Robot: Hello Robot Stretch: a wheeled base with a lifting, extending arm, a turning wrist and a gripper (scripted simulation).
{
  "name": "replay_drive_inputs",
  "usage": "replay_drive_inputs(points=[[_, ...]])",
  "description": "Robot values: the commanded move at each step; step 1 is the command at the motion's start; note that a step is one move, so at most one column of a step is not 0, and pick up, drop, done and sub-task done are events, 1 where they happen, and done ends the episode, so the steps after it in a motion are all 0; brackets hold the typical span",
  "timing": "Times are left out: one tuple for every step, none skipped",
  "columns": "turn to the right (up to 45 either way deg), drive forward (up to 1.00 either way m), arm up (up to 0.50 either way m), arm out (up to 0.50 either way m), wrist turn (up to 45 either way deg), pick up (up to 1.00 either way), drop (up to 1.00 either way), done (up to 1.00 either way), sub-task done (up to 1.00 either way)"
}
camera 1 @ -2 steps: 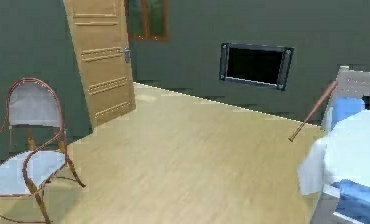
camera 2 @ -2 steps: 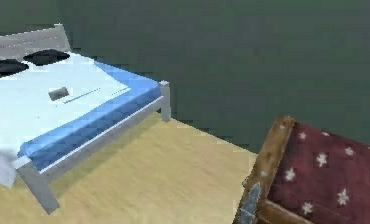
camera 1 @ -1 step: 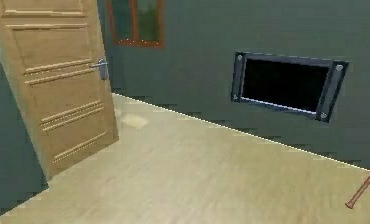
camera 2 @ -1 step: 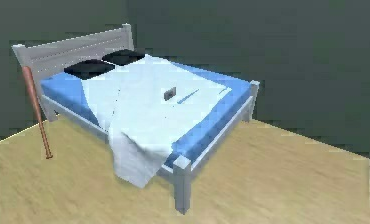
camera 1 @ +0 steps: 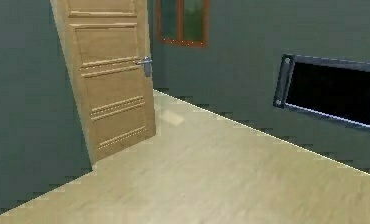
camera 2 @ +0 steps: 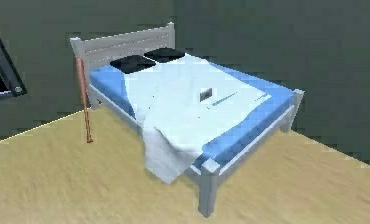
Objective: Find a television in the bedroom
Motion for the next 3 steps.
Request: replay_drive_inputs(points=[[0.0,0.10,0.00,0.00,0.0,0.00,0.00,0.00,0.00],[45.0,0.00,0.00,0.00,0.0,0.00,0.00,0.00,0.00],[12.0,0.00,0.00,0.00,0.0,0.00,0.00,0.00,0.00]])
